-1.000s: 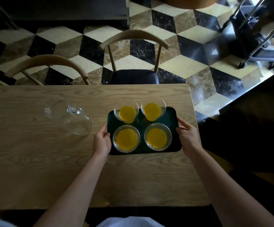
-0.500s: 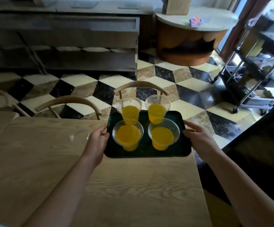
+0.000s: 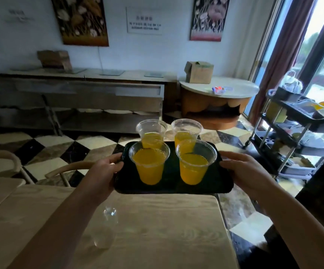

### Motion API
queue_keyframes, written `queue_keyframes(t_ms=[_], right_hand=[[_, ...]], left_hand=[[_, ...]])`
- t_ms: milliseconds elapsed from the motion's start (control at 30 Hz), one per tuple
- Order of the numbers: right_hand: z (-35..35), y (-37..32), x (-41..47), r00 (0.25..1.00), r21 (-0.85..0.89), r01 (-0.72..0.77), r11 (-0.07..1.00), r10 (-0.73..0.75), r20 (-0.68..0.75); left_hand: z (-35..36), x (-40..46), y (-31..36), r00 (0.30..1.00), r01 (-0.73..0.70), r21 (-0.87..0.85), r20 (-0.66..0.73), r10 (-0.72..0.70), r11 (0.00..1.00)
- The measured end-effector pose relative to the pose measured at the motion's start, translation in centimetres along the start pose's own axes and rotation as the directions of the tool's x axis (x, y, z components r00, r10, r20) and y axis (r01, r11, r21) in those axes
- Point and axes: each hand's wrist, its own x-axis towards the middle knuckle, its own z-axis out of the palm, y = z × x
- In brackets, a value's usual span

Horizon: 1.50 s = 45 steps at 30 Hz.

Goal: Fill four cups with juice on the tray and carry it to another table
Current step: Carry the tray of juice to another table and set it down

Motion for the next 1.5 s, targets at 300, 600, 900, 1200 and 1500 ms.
queue_keyframes(t_ms=[300,600,900,1200,1500], right_hand=[[0.1,-7.7,-0.4,1.000,-0.106,0.029,0.994,-0.029,-0.001],[0.6,-14.0,-1.2,0.993,-0.070,0.114,0.991,-0.115,-0.011],[2.3,-17.9,-1.8,0.991,0.024,0.132,0.991,-0.133,0.022],[5.5,-19.7,-2.3,0.980,0.044,0.158,0.987,-0.162,0.113],[8.9,-17.2,-0.3,0.944,0.062,0.122,0.991,-0.135,0.300]], left_hand=[[0.7,-0.8,8.2,1.000,-0.028,0.005,0.005,0.028,1.000],[1.5,-2.3,13.5,0.997,-0.071,-0.071,0.021,0.072,0.995],[0.4,-3.4,19.6,0.996,-0.076,-0.131,-0.049,0.070,0.988],[-2.5,-5.3,21.6,0.997,-0.083,-0.186,-0.020,0.080,0.979],[-5.7,-9.2,18.5,0.976,-0.109,-0.242,-0.208,0.058,0.964]])
